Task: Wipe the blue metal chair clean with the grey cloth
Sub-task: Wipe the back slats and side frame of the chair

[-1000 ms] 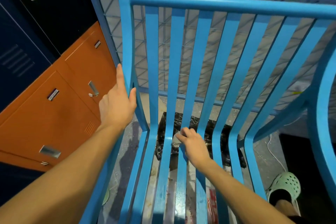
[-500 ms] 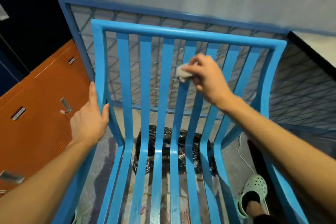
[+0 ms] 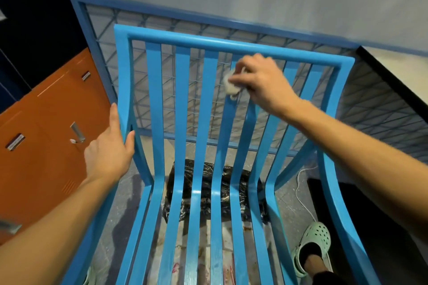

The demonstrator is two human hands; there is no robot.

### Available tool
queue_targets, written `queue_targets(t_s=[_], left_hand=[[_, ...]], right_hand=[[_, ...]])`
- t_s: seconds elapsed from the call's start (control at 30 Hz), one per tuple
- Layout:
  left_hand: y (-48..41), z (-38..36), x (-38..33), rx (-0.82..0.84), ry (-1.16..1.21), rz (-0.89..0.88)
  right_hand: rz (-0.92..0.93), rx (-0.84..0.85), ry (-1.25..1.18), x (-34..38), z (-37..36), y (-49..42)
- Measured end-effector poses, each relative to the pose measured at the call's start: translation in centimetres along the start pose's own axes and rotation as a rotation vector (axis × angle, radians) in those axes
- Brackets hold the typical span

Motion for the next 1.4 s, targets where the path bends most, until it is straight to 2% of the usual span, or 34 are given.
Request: queue_targets(t_s=[0.07,0.13,0.37,0.47,0.63,0.83,0.93,1.0,1.03,1.13,1.27,1.4], left_hand=[[0.1,-0.1,0.1,-0.003,-0.004,0.003],[0.1,-0.2,0.0,0.0,-0.006,0.002],[0.3,0.2,0.0,-0.007,-0.029,-0.008],[0.3,0.2,-0.1,-0.003,-0.023,-0.008],[0.4,0.3,-0.2,0.004,-0.031,0.005],[0.4,0.5,-0.2,0.007,-0.026,0.007],[0.5,0.7,-0.1,0.011,-0.036,0.009],[0.6,0.9,-0.2,0.003,-0.036,0.009],[0.6,0.9,-0.2,0.004,-0.036,0.004],[0.6,1.0,-0.3,0.009,-0.022,-0.006],[0.7,1.1,-0.4,0.013,-0.016,-0.003],[0.7,1.1,-0.6,0.01,0.002,-0.005]], right_hand=[[-0.002,-0.085,0.016,-0.8,1.5,-1.5],[-0.01,-0.098,0.011,-1.0,1.0,-1.4],[-0.146,-0.192,-0.155,0.2,-6.7,4.1],[-0.207,-0.173,-0.222,1.4,-10.1,7.2],[-0.331,-0.018,-0.294,4.4,-16.1,12.6],[-0.568,0.306,-0.341,9.0,-23.8,19.0],[-0.776,0.37,-0.52,11.0,-25.1,19.1],[-0.793,0.45,-0.607,11.7,-23.5,17.7],[-0.775,0.439,-0.625,11.5,-22.3,17.0],[-0.737,0.237,-0.647,8.4,-16.9,14.4],[-0.564,-0.07,-0.448,2.5,-8.4,9.8],[-0.365,-0.252,-0.271,-1.3,-0.4,5.5]])
Point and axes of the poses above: each hand's wrist, its own y-axis away from the middle knuckle, its own z-axis out of the back of the hand, x = y × z, the point moved 3 cm from there along -y, towards the middle knuckle, and after that the axes turned 15 degrees about -y, right-handed, at the moved point
